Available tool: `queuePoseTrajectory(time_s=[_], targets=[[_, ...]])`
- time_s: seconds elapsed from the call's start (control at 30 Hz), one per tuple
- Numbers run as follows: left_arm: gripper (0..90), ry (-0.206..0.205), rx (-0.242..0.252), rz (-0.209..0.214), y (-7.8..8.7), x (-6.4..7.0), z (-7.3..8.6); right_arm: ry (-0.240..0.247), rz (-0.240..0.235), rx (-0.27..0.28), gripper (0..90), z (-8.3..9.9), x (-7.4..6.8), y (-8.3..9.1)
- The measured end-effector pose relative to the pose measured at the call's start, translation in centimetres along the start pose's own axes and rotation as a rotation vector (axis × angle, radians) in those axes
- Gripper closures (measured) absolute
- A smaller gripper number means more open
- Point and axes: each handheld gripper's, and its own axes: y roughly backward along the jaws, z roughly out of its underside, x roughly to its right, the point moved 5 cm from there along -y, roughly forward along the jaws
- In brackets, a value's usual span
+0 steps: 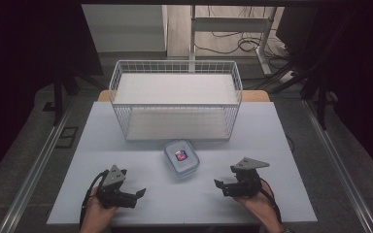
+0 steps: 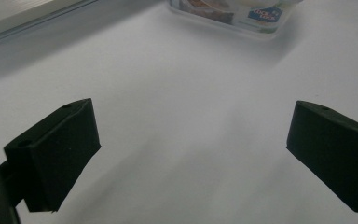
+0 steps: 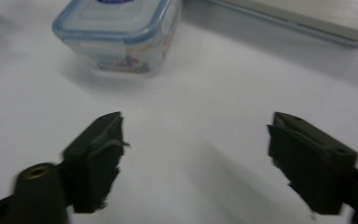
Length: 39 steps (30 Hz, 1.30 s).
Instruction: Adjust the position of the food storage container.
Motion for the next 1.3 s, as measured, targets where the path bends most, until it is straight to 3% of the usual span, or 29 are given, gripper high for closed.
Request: queuePoseTrajectory(time_s=[0.07, 0.1, 0.13, 0.17, 0.37, 0.47, 0.57, 0.67, 0.7, 0.73, 0.8, 0.93, 1.03, 1.17, 1.3], targets=[[1.8, -0.009, 0.004, -0.012, 0.0, -0.1, 0.0, -0.012, -0.014, -0.001, 31.4, -0.5, 0.0, -0.1], [1.7, -0.009, 0.004, -0.012, 0.0, -0.1, 0.0, -0.012, -0.014, -0.001, 31.4, -0.5, 0.0, -0.1], [1.6, -0.015, 0.005, -0.018, -0.1, -0.1, 0.0, -0.005, -0.037, -0.006, 41.2, -1.2, -0.2, -0.4], [1.6, -0.016, 0.008, -0.017, -0.1, -0.1, 0.0, -0.001, -0.042, -0.009, 45.1, -1.4, -0.3, -0.5], [1.3, -0.018, 0.020, -0.026, 0.0, -0.2, -0.1, 0.092, -0.067, -0.022, 75.9, -4.3, -1.5, -2.6], [1.3, -0.011, 0.022, -0.025, 0.1, -0.3, -0.1, 0.098, -0.117, -0.008, 88.8, -5.8, -2.3, -4.0], [1.3, -0.004, 0.024, -0.020, 0.1, -0.3, -0.1, 0.107, -0.166, -0.006, 89.2, -6.6, -3.7, -5.0], [1.3, -0.004, 0.021, -0.019, 0.1, -0.3, -0.1, 0.147, -0.207, -0.013, 89.2, -7.1, -6.2, -6.1], [1.3, -0.004, 0.021, -0.019, 0.1, -0.3, -0.1, 0.147, -0.207, -0.013, 89.2, -7.1, -6.2, -6.1], [1.3, -0.007, 0.027, -0.026, 0.2, -0.3, -0.1, 0.174, -0.235, -0.017, 89.1, -7.3, -7.7, -7.0], [1.3, -0.006, 0.033, -0.029, 0.3, -0.4, -0.2, 0.185, -0.262, -0.027, 89.1, -7.4, -8.8, -7.8], [1.3, 0.029, 0.040, -0.020, 0.3, -0.6, -0.1, 0.227, -0.285, -0.064, 89.1, -7.2, -10.7, -9.7], [1.3, 0.046, 0.044, -0.005, 0.3, -0.6, -0.2, 0.255, -0.260, -0.085, 89.2, -6.7, -10.9, -10.3], [1.1, 0.025, 0.013, -0.028, 0.1, -0.6, -0.2, 0.265, -0.243, -0.073, 89.2, -6.6, -10.2, -9.7], [1.1, 0.039, 0.004, -0.033, -0.1, -0.6, -0.7, 0.253, -0.208, -0.078, 89.3, -6.1, -8.5, -8.6]])
